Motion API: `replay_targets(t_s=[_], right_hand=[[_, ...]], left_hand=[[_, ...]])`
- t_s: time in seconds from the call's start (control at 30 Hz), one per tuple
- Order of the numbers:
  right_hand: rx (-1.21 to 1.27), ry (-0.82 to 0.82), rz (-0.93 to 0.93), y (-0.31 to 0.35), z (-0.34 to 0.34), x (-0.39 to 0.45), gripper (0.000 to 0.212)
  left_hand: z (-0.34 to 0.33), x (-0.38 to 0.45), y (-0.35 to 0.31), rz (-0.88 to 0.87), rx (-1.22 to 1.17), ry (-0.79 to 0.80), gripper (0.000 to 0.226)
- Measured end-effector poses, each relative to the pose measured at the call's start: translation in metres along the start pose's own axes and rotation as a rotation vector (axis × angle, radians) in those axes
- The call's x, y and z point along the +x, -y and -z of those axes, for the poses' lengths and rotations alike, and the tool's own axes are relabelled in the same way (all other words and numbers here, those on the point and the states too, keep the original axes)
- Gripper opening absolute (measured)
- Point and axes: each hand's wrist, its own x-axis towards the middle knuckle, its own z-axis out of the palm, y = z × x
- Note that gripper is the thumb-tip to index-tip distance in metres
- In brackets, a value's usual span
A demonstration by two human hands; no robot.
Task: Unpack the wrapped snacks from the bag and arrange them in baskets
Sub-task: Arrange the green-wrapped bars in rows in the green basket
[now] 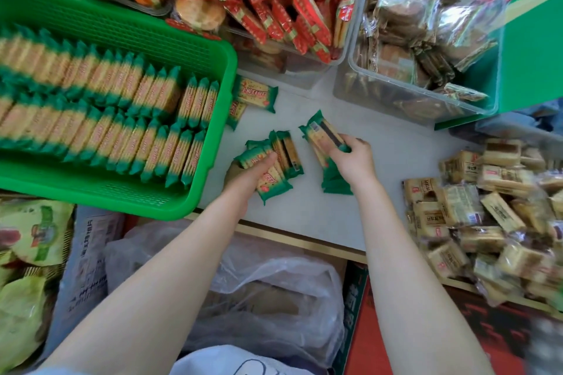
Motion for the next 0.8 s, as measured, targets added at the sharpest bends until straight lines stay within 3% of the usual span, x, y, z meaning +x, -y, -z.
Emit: replay_targets(t_s=[0.1, 0.27, 0.4, 0.5, 0.6, 0.67, 0.8], right_hand=[[0.062, 0.041, -0.031, -0.014, 0.006, -0.018, 0.073], [0.038, -0.023, -0.132, -0.021, -0.004, -0.030, 0.105], [0.421, 0.075, -0.272, -0.024, -0.009, -0.043, 0.122], [0.614, 0.136, -0.298, -0.036, -0.007, -0.054, 0.099], [0.659, 0.191, -0.299, -0.049, -0.001, -0.070, 0.075], [0.496, 0.079, -0.231, -0.058, 0.007, -0.081, 0.069], [-0.240, -0.285, -0.001, -0.059, 0.014, -0.098, 0.071]], left_hand=[[-0.015, 0.000, -0.009, 0.052, 0.079, -0.033, 0.048], [-0.033, 0.003, -0.009, -0.031, 0.181, 0.010, 0.053], [-0.046, 0.000, -0.010, 0.001, 0.251, 0.102, 0.048], [-0.048, -0.007, -0.003, 0.055, 0.270, 0.176, 0.047], [-0.047, -0.016, 0.006, 0.021, 0.310, 0.138, 0.042], [-0.042, -0.024, 0.010, -0.096, 0.438, 0.036, 0.042], [-0.025, -0.033, 0.014, -0.348, 0.905, -0.184, 0.056]])
